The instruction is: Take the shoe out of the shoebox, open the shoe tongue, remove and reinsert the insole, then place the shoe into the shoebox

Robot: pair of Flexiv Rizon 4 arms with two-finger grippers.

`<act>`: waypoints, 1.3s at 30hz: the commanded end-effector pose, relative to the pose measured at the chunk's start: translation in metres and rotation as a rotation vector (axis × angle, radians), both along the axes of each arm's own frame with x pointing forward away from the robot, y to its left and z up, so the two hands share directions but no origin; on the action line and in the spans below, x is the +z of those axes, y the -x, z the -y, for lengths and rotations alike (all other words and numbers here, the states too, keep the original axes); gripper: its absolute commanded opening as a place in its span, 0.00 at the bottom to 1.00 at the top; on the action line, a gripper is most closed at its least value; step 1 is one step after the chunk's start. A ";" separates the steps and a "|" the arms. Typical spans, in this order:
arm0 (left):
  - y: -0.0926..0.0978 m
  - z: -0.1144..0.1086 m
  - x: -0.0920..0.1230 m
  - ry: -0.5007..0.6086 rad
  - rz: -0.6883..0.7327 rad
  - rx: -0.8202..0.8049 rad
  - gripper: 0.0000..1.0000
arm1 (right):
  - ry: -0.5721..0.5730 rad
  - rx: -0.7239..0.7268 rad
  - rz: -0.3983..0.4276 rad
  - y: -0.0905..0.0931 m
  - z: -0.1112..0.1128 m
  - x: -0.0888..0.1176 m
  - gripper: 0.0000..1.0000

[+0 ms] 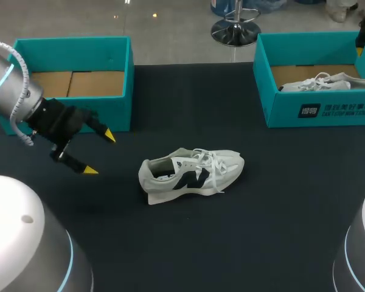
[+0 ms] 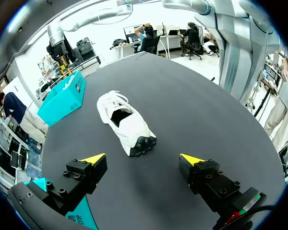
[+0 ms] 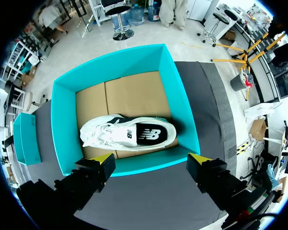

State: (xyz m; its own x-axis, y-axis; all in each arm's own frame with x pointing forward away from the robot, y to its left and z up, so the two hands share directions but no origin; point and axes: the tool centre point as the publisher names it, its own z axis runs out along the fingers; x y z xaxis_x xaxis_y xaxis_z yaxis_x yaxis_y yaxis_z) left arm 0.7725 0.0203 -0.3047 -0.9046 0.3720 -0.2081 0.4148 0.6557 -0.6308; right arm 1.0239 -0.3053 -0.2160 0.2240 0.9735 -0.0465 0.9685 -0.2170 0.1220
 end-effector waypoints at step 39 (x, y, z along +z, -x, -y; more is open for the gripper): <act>0.000 -0.003 -0.060 0.343 -0.181 0.327 1.00 | 0.000 0.000 0.001 0.000 0.000 0.000 1.00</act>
State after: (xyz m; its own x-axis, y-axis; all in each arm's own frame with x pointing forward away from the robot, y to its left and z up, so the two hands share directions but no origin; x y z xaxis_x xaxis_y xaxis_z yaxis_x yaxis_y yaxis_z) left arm 0.7764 0.0235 -0.3667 -0.9955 0.0076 -0.0942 0.0867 0.4703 -0.8782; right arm 1.0239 -0.3054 -0.2160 0.2241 0.9735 -0.0466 0.9685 -0.2171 0.1220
